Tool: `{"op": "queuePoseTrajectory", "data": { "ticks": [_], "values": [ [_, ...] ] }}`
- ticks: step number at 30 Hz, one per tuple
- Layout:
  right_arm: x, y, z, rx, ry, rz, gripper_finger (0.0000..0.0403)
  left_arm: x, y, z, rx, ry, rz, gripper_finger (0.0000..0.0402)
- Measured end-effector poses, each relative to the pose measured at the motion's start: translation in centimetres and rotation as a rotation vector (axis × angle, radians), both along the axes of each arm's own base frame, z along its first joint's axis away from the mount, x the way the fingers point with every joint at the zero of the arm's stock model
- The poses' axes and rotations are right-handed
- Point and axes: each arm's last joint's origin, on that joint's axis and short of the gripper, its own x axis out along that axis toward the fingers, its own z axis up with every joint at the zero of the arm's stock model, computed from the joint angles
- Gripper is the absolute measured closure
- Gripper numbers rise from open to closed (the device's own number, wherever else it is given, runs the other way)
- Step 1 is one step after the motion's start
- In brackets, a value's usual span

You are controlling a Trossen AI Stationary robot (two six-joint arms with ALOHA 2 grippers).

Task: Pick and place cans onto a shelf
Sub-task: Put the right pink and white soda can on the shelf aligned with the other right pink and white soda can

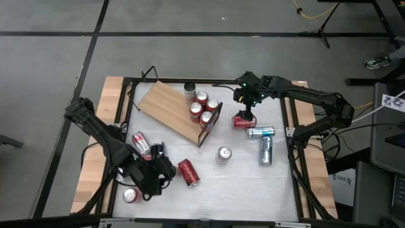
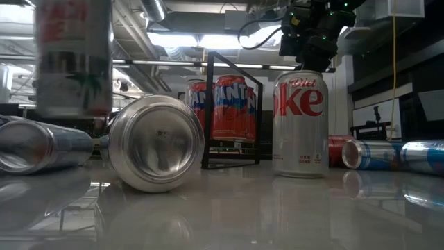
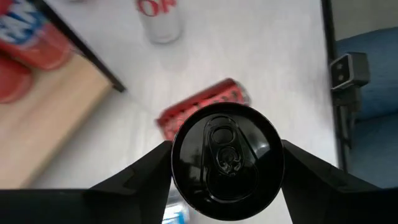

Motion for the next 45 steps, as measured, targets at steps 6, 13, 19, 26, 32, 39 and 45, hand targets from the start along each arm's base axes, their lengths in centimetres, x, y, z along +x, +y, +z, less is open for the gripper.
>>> {"op": "queuePoseTrajectory", "data": {
  "ticks": [6,13,19,26,32,39,45],
  "values": [
    [0.0,0.0,0.0,0.0,0.0,0.0,0.0013,-0.5,3.5,2.3,0.022,-0.044,0.019,0.0171],
    [0.0,0.0,0.0,0.0,0.001,0.0,0.0013,-1.1,7.7,4.5,0.101,-0.094,0.013,0.017],
    [0.0,0.0,0.0,0.0,0.001,0.0,0.0013,-1.6,11.4,5.7,0.189,-0.1,0.013,0.017],
    [0.0,0.0,0.0,0.001,0.001,0.0,0.0013,-1.2,16.2,5.8,0.237,-0.031,-0.005,0.017],
    [0.0,0.0,0.0,0.001,0.001,0.0,0.0013,-1.4,20.3,5.6,0.225,0.02,-0.026,0.017],
    [0.0,0.0,0.0,0.001,0.001,0.0,0.0013,-2.5,24.9,5.6,0.229,0.036,-0.042,0.017],
    [0.0,0.0,0.0,0.001,0.001,0.0,0.0013,-4.2,29.2,5.4,0.217,0.029,-0.014,0.017]
  ]
}}
